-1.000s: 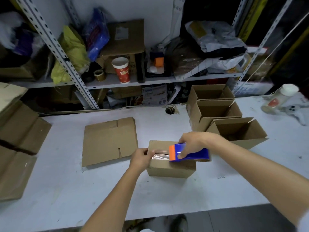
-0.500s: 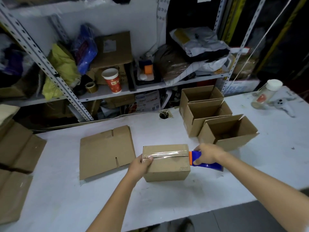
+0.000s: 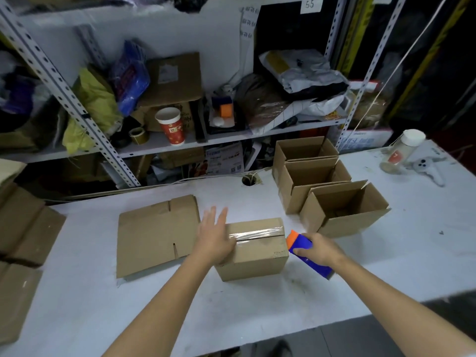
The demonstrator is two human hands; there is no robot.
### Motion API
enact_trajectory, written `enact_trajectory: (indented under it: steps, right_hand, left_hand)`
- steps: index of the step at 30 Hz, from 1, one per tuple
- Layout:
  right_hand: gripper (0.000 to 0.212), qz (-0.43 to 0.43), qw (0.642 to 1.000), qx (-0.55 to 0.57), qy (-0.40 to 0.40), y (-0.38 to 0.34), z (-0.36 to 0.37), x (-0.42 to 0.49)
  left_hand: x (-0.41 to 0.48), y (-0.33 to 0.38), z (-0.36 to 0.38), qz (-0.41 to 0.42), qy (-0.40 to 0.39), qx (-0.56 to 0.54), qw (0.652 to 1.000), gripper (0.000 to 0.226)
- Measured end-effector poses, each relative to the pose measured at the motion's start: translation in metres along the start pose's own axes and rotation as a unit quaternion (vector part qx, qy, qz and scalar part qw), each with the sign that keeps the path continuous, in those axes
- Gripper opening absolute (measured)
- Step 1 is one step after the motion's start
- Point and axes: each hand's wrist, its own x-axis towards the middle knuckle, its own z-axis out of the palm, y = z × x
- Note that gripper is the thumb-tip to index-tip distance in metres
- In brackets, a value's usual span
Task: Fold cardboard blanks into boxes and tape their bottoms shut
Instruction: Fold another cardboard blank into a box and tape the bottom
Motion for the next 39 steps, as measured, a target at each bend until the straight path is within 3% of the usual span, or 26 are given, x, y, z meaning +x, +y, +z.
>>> enact_trajectory:
  steps: [3,5,8,11,14,20,24,27,29,31,34,39]
  right_hand:
    - [0.069,-0.008,0.999,0.045,0.007,0.0,-0.004,-0.001]
    - [0.065,-0.013,0.997,0.07,0.016,0.0,-0.007,-0.001]
    - [0.045,-0.03,0.99,0.136,0.032,0.0,-0.015,0.0]
    - [0.046,-0.054,0.979,0.186,0.057,-0.006,-0.027,-0.001]
    - [0.054,-0.072,0.973,0.206,0.068,-0.02,-0.037,-0.005]
    - [0.063,-0.158,0.973,0.167,-0.001,-0.058,-0.045,-0.022]
    - [0.069,-0.209,0.974,0.087,-0.01,-0.079,-0.048,-0.027]
    - [0.071,-0.242,0.97,0.029,-0.02,-0.094,-0.056,-0.034]
    - [0.071,-0.264,0.964,-0.003,-0.029,-0.101,-0.064,-0.036]
    - [0.07,-0.279,0.96,-0.023,-0.031,-0.107,-0.071,-0.036]
    - [0.072,-0.293,0.954,-0.04,-0.044,-0.117,-0.079,-0.037]
    - [0.072,-0.296,0.953,-0.04,-0.045,-0.13,-0.089,-0.036]
  left_hand:
    - [0.021,0.025,-0.007,0.091,-0.082,0.108,0.987,0.09]
    - [0.027,0.031,-0.008,0.078,-0.145,0.116,0.98,0.085]
    - [0.028,0.02,-0.015,0.01,-0.126,0.102,0.987,0.076]
    - [0.019,-0.008,-0.021,-0.097,-0.149,-0.046,0.983,0.071]
    - [-0.006,-0.03,-0.018,-0.159,-0.206,-0.248,0.933,0.073]
    - [-0.034,-0.025,0.001,-0.188,-0.14,-0.355,0.905,0.066]
    - [-0.04,-0.015,0.003,-0.21,-0.138,-0.373,0.893,0.061]
    - [-0.037,-0.007,-0.001,-0.171,-0.142,-0.3,0.928,0.057]
    - [-0.03,-0.006,-0.01,-0.119,-0.07,-0.282,0.949,0.069]
    - [-0.024,-0.002,-0.028,-0.087,-0.047,-0.382,0.919,0.077]
    - [-0.017,0.003,-0.052,-0.05,-0.11,-0.486,0.865,0.074]
    - [-0.005,0.006,-0.062,-0.036,-0.12,-0.516,0.848,0.044]
